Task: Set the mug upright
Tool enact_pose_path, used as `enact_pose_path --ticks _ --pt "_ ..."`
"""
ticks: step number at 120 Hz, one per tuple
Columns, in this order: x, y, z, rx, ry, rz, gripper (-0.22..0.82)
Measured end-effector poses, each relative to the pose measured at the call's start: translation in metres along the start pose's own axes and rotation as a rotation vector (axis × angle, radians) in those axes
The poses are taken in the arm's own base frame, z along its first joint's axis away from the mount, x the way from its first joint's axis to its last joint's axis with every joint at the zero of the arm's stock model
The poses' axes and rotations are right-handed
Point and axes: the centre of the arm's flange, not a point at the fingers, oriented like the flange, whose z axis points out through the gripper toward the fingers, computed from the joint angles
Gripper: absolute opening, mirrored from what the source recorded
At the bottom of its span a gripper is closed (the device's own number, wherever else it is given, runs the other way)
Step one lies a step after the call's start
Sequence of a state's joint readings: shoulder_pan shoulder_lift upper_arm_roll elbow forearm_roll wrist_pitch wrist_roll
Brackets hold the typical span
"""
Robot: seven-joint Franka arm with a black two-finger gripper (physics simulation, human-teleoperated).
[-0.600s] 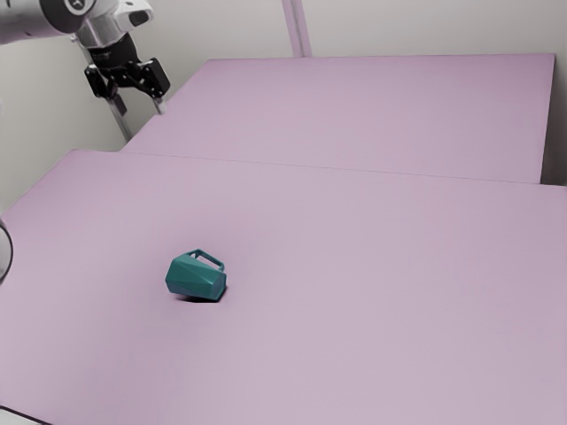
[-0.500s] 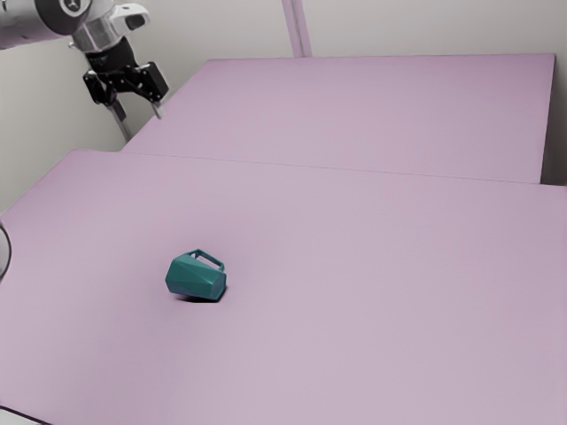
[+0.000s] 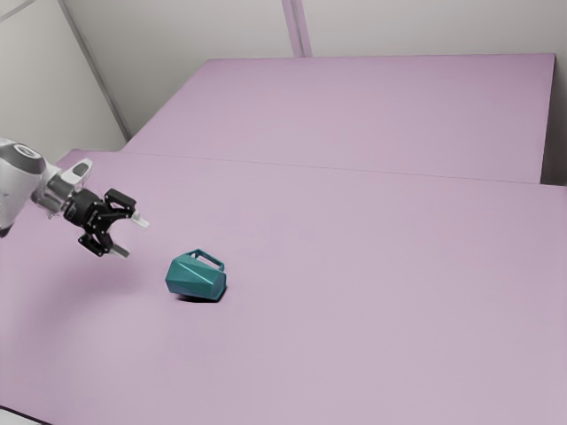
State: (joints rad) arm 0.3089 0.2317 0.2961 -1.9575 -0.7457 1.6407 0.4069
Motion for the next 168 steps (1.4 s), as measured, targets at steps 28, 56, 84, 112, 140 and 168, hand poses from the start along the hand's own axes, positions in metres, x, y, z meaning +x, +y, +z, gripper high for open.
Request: enact_pose_path --ticks 28,56,84,112,140,168 --pt "0.003 -0.024 0.045 -0.103 -0.010 0.104 0.59" --pt "0.000 -0.016 0.075 -0.175 -0.007 0.211 0.59" --pt "0.001 -0.009 0.099 -0.208 -0.007 0.289 0.59" --pt "0.001 0.000 0.118 -0.233 -0.006 0.342 0.59" --pt "0.001 0.001 0.124 -0.235 0.000 0.377 0.34" --pt "-0.001 0.000 0.129 -0.260 0.013 0.385 -0.04"
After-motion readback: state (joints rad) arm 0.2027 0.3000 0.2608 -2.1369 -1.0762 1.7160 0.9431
